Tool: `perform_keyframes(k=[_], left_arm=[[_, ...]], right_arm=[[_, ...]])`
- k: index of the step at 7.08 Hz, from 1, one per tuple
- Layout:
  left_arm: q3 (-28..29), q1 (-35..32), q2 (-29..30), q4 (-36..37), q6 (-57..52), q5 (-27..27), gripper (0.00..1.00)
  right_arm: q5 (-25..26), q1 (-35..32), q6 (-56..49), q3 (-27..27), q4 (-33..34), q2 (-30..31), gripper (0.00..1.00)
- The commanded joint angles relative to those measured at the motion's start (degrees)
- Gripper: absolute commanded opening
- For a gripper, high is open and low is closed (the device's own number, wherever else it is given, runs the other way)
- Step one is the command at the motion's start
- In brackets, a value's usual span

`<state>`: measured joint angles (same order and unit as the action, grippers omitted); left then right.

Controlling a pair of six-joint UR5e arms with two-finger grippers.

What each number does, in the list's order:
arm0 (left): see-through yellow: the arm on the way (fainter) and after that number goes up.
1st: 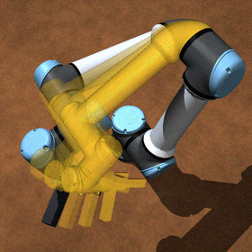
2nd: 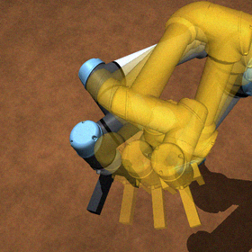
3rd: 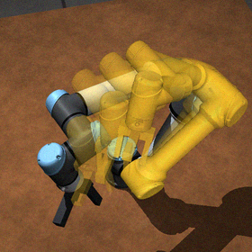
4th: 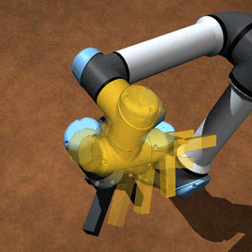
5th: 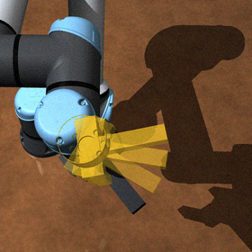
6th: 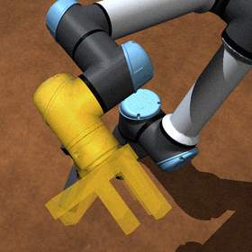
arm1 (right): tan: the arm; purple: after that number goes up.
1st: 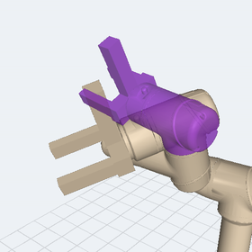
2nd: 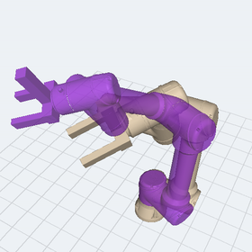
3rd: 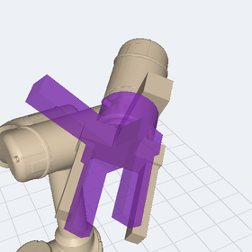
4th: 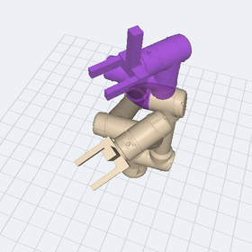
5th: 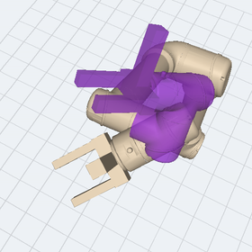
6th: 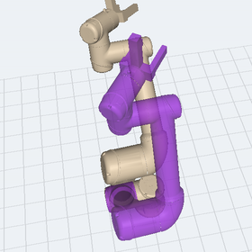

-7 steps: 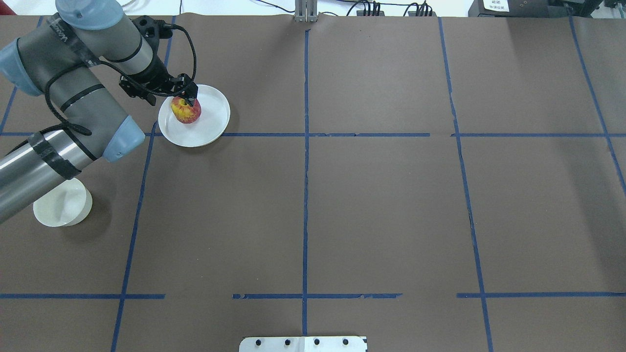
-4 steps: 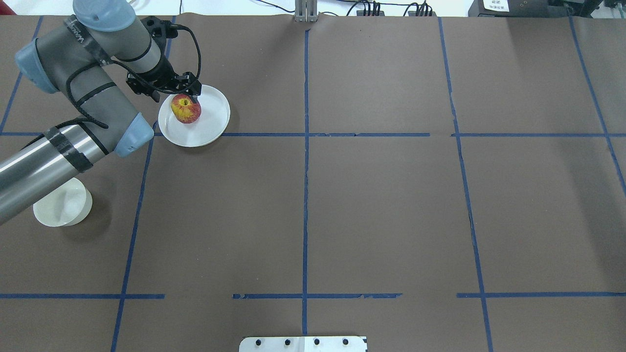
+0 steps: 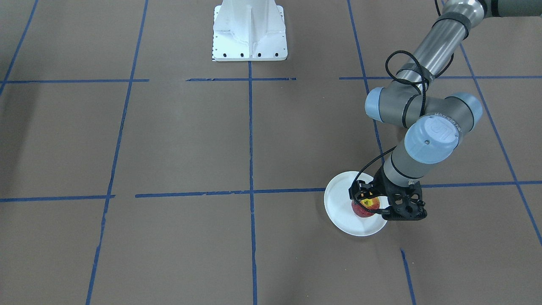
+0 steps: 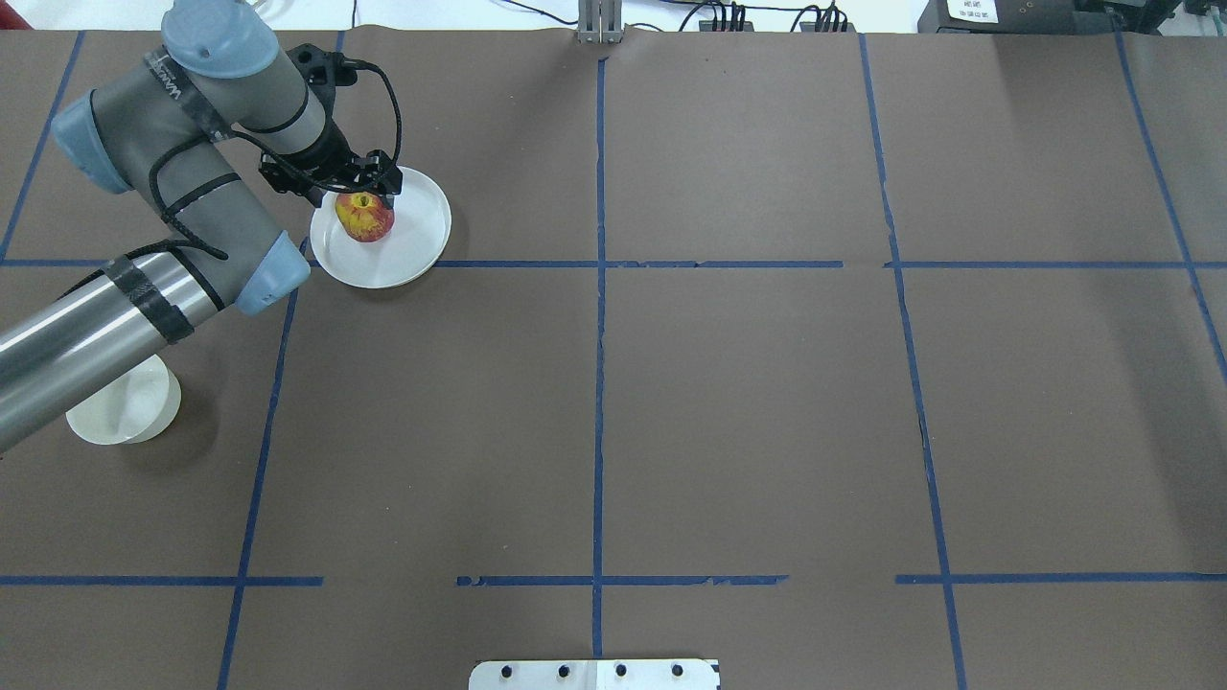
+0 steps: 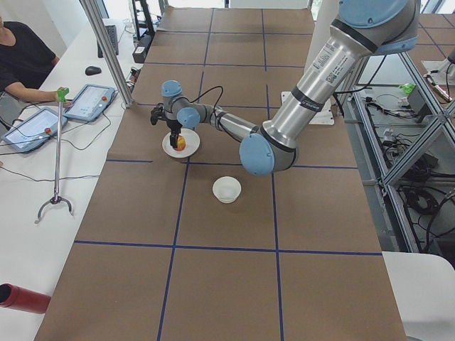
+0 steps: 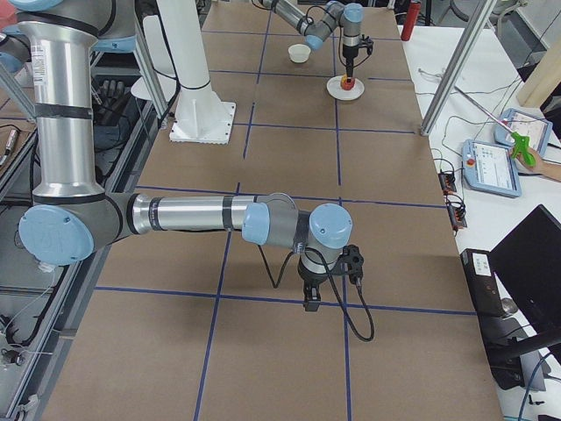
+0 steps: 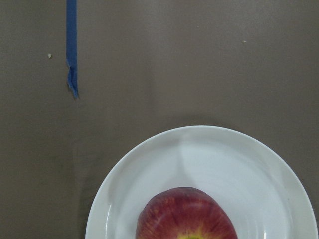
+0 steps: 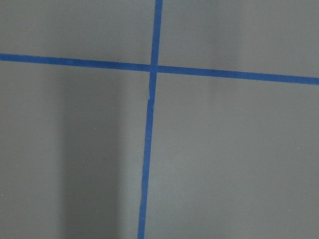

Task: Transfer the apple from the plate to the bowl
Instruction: 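Lower the left gripper and close it around the apple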

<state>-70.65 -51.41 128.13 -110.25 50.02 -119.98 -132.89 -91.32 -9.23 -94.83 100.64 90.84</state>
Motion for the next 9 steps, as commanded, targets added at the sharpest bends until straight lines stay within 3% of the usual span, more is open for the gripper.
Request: perform_keyframes(k=[1,5,6,7,8,9], left_arm=[[0.42,0.87,-0.07,-0.84,0.78,0.09,1.00],[2.53,1.57,0.01,-3.56,1.30,1.94,1.00],[2.71,1.57,0.01,-3.65,2.26,1.94,0.75],[2.62,1.57,0.01,-3.65,2.18,2.03,0.17],[2.27,1.40,0.01,-3.65,1.92,1.94,0.00],[-1.38,-1.12,-0.33,-2.52,1.40,1.50,0.00]], right_arm=[[0.00,0.00,0.00,0.00,0.00,-0.05,1.00],[0.00,0.00,0.00,0.00,0.09,0.03,1.00],[0.00,0.00,0.00,0.00,0.09,0.04,1.00],[0.00,0.00,0.00,0.00,0.00,0.04,1.00],[0.00,0.00,0.00,0.00,0.00,-0.05,1.00],[0.00,0.00,0.00,0.00,0.00,-0.05,1.00]])
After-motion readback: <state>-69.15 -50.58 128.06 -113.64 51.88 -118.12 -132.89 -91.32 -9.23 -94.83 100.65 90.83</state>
